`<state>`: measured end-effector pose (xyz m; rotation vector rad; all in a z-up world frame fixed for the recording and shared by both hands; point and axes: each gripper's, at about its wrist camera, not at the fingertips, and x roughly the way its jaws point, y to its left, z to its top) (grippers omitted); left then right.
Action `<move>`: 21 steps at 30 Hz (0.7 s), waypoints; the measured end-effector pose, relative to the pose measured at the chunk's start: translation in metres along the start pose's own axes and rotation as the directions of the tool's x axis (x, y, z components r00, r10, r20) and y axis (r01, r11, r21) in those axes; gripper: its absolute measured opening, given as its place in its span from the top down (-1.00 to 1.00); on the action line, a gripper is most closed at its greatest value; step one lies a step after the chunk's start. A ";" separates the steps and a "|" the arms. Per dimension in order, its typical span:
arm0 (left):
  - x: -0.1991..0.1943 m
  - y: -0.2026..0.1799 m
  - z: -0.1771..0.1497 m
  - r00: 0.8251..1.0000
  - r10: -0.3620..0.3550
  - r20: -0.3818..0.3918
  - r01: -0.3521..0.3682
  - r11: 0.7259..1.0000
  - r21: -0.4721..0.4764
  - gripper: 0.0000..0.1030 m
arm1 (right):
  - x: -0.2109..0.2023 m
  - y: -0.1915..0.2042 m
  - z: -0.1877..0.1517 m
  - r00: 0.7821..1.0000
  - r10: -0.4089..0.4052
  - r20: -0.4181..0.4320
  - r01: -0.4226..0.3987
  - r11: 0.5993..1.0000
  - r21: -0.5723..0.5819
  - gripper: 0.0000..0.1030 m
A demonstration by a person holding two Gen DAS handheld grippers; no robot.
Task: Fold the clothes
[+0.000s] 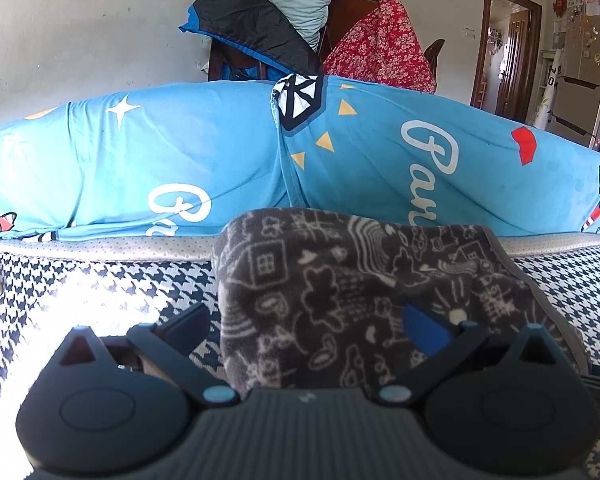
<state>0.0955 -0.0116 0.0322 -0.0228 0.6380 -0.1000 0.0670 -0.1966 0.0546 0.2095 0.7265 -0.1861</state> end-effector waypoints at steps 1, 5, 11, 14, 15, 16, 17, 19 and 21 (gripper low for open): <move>0.000 0.000 0.000 1.000 0.000 0.000 0.000 1.000 0.001 -1.00 | 0.000 0.000 0.000 1.000 0.000 -0.001 0.000 1.000 -0.001 -0.37; -0.001 -0.001 0.000 1.000 -0.003 0.000 0.003 1.000 0.001 -1.00 | 0.000 0.001 0.000 1.000 -0.003 -0.003 0.003 1.000 -0.004 -0.37; -0.002 -0.003 -0.001 1.000 -0.005 0.001 0.005 1.000 0.005 -1.00 | 0.000 0.002 0.000 1.000 -0.006 -0.004 0.006 1.000 -0.004 -0.37; -0.002 -0.003 -0.001 1.000 -0.004 0.000 0.004 1.000 0.005 -1.00 | 0.000 0.002 0.000 1.000 -0.009 -0.004 0.009 1.000 -0.005 -0.37; -0.002 -0.003 -0.001 1.000 -0.004 0.001 0.004 1.000 0.005 -1.00 | 0.000 0.002 -0.001 1.000 -0.009 -0.005 0.009 1.000 -0.005 -0.37; -0.002 -0.003 -0.001 1.000 -0.004 0.001 0.004 1.000 0.004 -1.00 | 0.000 0.002 -0.001 1.000 -0.010 -0.005 0.010 1.000 -0.005 -0.37; -0.003 -0.003 -0.001 1.000 -0.003 0.002 0.003 1.000 0.004 -1.00 | 0.000 0.002 -0.001 1.000 -0.010 -0.005 0.010 1.000 -0.006 -0.37; -0.003 -0.003 -0.001 1.000 -0.002 0.003 0.002 1.000 0.004 -1.00 | 0.000 0.003 -0.001 1.000 -0.011 -0.005 0.011 1.000 -0.008 -0.37; -0.004 -0.003 -0.001 1.000 -0.002 0.005 0.002 1.000 0.005 -1.00 | 0.000 0.003 -0.001 1.000 -0.013 -0.005 0.013 1.000 -0.009 -0.37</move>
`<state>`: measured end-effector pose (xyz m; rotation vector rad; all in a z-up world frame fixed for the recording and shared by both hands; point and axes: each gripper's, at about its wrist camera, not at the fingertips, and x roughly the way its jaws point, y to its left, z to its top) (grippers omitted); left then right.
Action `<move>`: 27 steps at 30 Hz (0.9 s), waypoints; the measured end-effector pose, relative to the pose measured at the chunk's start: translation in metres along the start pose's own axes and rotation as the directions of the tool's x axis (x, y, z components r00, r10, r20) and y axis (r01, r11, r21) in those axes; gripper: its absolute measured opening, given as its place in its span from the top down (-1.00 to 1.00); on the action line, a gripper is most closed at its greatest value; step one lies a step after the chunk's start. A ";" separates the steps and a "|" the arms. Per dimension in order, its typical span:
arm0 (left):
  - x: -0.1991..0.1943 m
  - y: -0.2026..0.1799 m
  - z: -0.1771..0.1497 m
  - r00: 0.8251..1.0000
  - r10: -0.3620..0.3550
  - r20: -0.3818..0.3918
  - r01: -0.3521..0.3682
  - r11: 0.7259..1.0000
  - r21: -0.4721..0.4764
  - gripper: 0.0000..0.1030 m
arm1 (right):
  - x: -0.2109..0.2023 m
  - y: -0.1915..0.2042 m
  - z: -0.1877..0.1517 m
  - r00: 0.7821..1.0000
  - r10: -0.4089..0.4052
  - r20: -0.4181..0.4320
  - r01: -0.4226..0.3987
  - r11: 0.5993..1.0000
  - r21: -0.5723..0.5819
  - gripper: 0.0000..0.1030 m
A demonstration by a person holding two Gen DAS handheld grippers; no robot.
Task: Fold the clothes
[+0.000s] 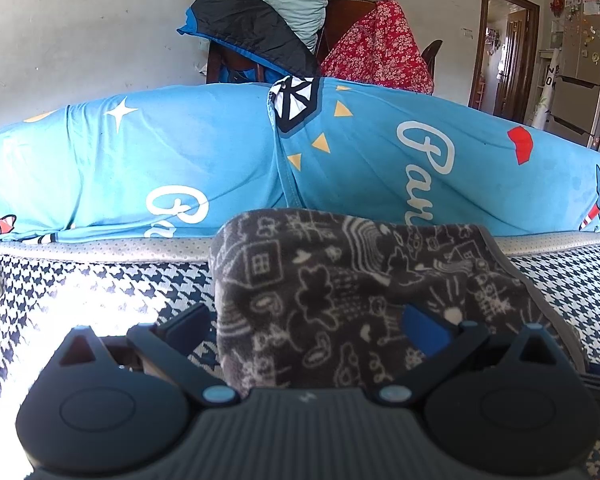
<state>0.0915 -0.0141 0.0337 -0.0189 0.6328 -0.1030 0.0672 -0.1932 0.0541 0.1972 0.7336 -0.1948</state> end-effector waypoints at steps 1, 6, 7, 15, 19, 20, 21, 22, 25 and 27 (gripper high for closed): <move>0.000 0.000 0.000 1.000 0.000 0.000 0.000 1.000 0.001 -1.00 | 0.000 0.000 0.000 1.000 0.000 0.000 0.000 1.000 -0.001 -0.37; 0.000 -0.002 0.000 1.000 0.001 0.001 -0.001 1.000 0.005 -1.00 | -0.001 0.002 0.000 1.000 -0.006 0.003 0.006 1.000 -0.011 -0.37; 0.000 -0.002 0.000 1.000 0.001 0.000 -0.001 1.000 0.005 -1.00 | -0.001 0.002 0.000 1.000 -0.007 0.004 0.007 1.000 -0.014 -0.37; -0.001 -0.005 -0.002 1.000 -0.003 -0.003 0.003 1.000 0.013 -1.00 | -0.003 0.006 0.000 1.000 -0.017 0.008 0.017 0.999 -0.034 -0.37; -0.002 -0.006 -0.003 1.000 -0.004 -0.002 0.004 1.000 0.017 -1.00 | -0.004 0.006 0.000 1.000 -0.020 0.008 0.020 0.999 -0.040 -0.37; -0.003 -0.006 -0.003 1.000 -0.004 -0.002 0.004 1.000 0.018 -1.00 | -0.004 0.006 0.000 1.000 -0.020 0.008 0.021 0.999 -0.041 -0.37; -0.003 -0.007 -0.003 1.000 -0.004 -0.003 0.004 1.000 0.018 -1.00 | -0.004 0.006 0.000 1.000 -0.021 0.008 0.021 0.999 -0.042 -0.37; -0.003 -0.007 -0.003 1.000 -0.005 -0.003 0.005 1.000 0.019 -1.00 | -0.004 0.006 0.000 1.000 -0.021 0.008 0.021 0.999 -0.043 -0.37; -0.003 -0.008 -0.004 1.000 -0.004 -0.007 0.004 1.000 0.023 -1.00 | -0.004 0.006 0.000 1.000 -0.022 0.009 0.023 0.999 -0.045 -0.37; -0.003 -0.008 -0.004 1.000 -0.003 -0.009 0.003 1.000 0.024 -1.00 | -0.004 0.007 0.000 1.000 -0.023 0.009 0.024 0.999 -0.048 -0.37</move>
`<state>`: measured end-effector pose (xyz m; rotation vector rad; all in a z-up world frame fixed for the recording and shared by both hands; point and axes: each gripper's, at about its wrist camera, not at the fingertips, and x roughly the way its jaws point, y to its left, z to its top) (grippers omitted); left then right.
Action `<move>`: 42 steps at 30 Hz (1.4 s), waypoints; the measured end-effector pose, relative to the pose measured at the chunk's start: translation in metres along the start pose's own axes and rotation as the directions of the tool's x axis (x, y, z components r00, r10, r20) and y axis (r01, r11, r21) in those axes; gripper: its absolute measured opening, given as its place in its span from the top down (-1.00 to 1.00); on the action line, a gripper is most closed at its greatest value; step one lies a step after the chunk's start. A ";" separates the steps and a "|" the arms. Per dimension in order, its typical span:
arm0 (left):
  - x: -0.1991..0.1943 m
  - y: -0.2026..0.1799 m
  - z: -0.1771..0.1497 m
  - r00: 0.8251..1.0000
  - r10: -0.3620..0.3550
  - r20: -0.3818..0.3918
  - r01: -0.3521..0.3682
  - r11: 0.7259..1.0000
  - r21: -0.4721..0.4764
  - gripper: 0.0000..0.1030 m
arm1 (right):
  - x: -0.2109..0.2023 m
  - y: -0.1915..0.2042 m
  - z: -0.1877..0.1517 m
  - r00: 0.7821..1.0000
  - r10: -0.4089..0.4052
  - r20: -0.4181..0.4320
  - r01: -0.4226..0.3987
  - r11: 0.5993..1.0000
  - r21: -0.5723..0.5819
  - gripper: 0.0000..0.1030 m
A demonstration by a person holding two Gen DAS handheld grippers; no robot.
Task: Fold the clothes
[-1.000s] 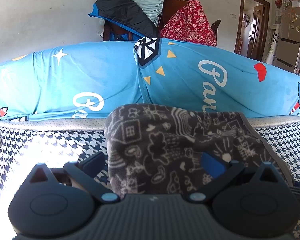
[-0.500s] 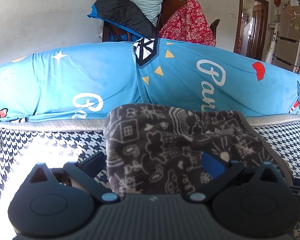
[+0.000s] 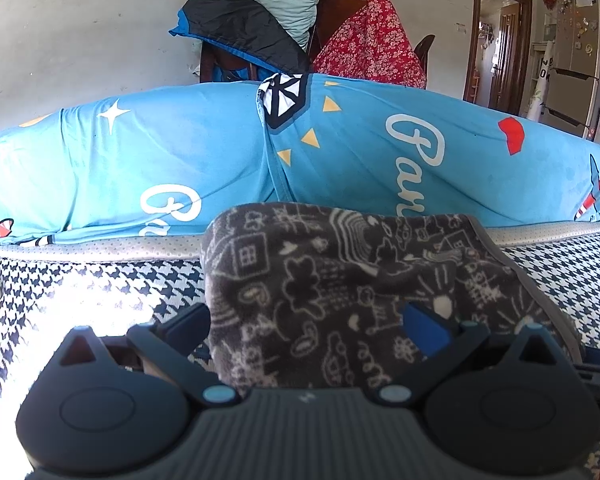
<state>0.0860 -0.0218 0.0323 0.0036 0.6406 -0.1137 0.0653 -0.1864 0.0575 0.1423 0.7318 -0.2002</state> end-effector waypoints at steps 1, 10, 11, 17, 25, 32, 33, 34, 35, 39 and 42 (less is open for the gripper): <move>0.000 0.000 0.000 1.000 0.000 -0.001 0.000 1.000 0.001 -1.00 | 0.000 0.000 0.000 1.000 0.000 0.000 0.000 1.000 -0.001 -0.37; -0.001 -0.001 -0.001 1.000 -0.002 -0.002 0.002 1.000 0.005 -1.00 | -0.001 0.000 -0.001 1.000 -0.006 -0.003 0.006 1.000 -0.010 -0.37; -0.001 -0.001 -0.001 1.000 -0.002 -0.002 0.002 1.000 0.005 -1.00 | -0.001 0.000 -0.001 1.000 -0.006 -0.003 0.006 1.000 -0.011 -0.37; -0.002 -0.002 -0.001 1.000 0.003 -0.003 -0.003 1.000 0.011 -1.00 | -0.002 0.001 -0.002 1.000 -0.006 -0.007 0.006 1.000 -0.018 -0.37; -0.006 0.001 0.000 1.000 0.018 -0.009 -0.018 1.000 0.009 -1.00 | -0.003 -0.003 -0.002 1.000 0.000 -0.024 0.000 1.000 -0.021 -0.39; -0.010 0.005 -0.003 0.998 0.038 -0.049 -0.038 0.999 0.003 -0.99 | -0.011 -0.023 0.001 1.000 0.008 -0.010 -0.008 1.000 0.007 -0.40; -0.012 0.006 -0.004 0.998 0.041 -0.051 -0.041 0.999 0.002 -0.99 | -0.012 -0.026 0.001 1.000 0.012 -0.006 -0.012 1.000 0.008 -0.40; -0.014 0.006 -0.005 0.998 0.044 -0.054 -0.044 0.999 0.001 -0.99 | -0.014 -0.028 0.001 1.000 0.016 0.000 -0.016 1.000 0.009 -0.40; -0.016 0.006 -0.007 0.997 0.043 -0.059 -0.043 0.999 -0.001 -0.99 | -0.016 -0.030 0.002 1.000 0.020 0.008 -0.020 1.000 0.011 -0.40; -0.024 0.007 -0.016 0.996 0.035 -0.080 -0.036 0.999 -0.009 -0.99 | -0.025 -0.038 0.003 0.998 0.053 0.045 -0.054 0.998 0.027 -0.39; -0.030 0.009 -0.025 0.994 0.021 -0.104 -0.024 0.999 -0.023 -0.99 | -0.033 -0.041 0.004 0.992 0.097 0.078 -0.099 0.995 0.026 -0.29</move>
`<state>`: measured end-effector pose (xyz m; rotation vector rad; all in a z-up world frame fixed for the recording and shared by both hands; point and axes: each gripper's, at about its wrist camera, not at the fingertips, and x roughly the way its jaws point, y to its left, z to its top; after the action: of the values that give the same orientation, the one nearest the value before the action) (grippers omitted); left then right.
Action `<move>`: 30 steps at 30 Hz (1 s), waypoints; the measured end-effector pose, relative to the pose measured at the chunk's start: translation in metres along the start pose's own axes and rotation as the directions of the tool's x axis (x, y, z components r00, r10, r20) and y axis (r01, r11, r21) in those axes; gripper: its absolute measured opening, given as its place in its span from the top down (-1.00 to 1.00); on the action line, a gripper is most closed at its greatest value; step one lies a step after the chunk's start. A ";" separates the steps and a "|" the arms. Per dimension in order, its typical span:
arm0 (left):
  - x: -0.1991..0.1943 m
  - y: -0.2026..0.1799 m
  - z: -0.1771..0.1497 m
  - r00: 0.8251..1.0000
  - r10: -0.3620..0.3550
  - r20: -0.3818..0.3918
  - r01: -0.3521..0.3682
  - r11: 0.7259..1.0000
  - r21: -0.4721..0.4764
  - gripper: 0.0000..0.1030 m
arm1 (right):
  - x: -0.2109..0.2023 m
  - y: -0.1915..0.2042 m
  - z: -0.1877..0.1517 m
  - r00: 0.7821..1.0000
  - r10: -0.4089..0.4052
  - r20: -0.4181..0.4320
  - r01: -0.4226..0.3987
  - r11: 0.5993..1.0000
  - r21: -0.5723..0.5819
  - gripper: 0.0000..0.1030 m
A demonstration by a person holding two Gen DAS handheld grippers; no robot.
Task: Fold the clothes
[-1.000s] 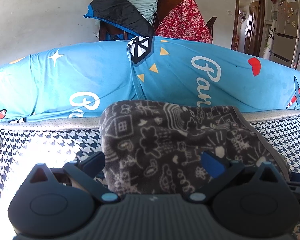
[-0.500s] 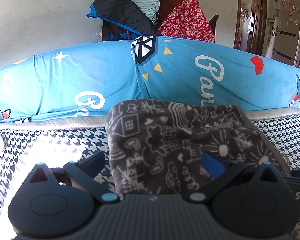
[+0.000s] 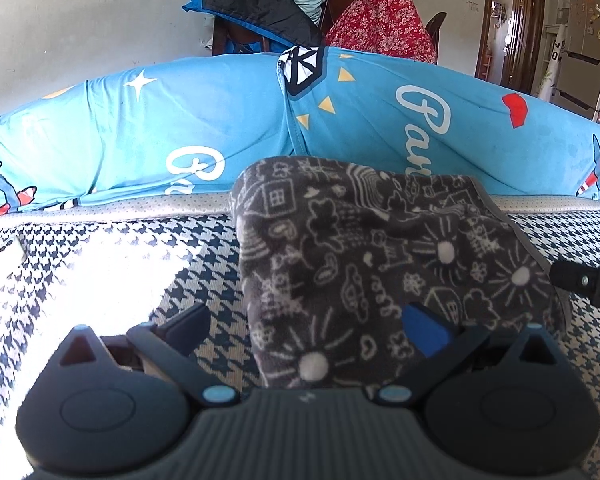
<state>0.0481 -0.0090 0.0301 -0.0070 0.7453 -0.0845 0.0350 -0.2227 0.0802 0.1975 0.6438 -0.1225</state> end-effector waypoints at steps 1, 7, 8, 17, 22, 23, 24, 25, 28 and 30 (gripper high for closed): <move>-0.001 0.001 -0.004 1.000 -0.007 -0.013 0.007 1.000 -0.009 -0.99 | -0.003 0.000 0.000 1.000 0.011 0.014 -0.011 1.000 -0.007 -0.26; 0.003 0.001 -0.020 0.997 -0.026 -0.073 0.026 1.000 -0.012 -0.99 | -0.009 0.004 0.000 0.992 0.118 0.053 -0.117 0.992 -0.037 0.00; 0.005 0.000 -0.021 0.997 -0.016 -0.079 0.016 1.000 -0.007 -0.99 | -0.006 0.005 -0.001 0.990 0.134 0.040 -0.132 0.991 -0.035 0.06; 0.030 0.004 -0.029 0.990 0.010 -0.141 -0.012 1.000 -0.013 -1.00 | 0.028 0.027 -0.019 0.994 0.060 -0.094 -0.071 0.990 -0.118 0.13; 0.036 0.005 -0.028 0.989 0.020 -0.147 -0.022 1.000 -0.014 -1.00 | 0.041 0.026 -0.023 0.992 0.017 -0.126 -0.030 0.994 -0.104 0.14; 0.037 0.005 -0.028 0.989 0.023 -0.149 -0.025 1.000 -0.010 -1.00 | 0.041 0.026 -0.023 0.992 0.013 -0.126 -0.026 0.994 -0.103 0.14; 0.039 0.004 -0.028 0.988 0.026 -0.150 -0.027 1.000 -0.006 -1.00 | 0.042 0.027 -0.023 0.992 0.008 -0.127 -0.022 0.994 -0.104 0.14; 0.039 0.004 -0.027 0.988 0.028 -0.152 -0.029 1.000 -0.004 -1.00 | 0.042 0.027 -0.024 0.992 0.005 -0.127 -0.018 0.994 -0.108 0.14; 0.037 0.006 -0.025 0.987 0.022 -0.159 -0.026 0.999 -0.024 -1.00 | 0.043 0.028 -0.024 0.992 -0.002 -0.127 -0.012 0.994 -0.110 0.13; 0.031 0.009 -0.022 0.988 0.003 -0.152 -0.011 0.999 -0.051 -1.00 | 0.042 0.029 -0.022 0.992 -0.001 -0.123 -0.012 0.994 -0.106 0.13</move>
<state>0.0571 -0.0023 -0.0073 -0.0476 0.8998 -0.0598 0.0606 -0.1918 0.0419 0.1040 0.7706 -0.0706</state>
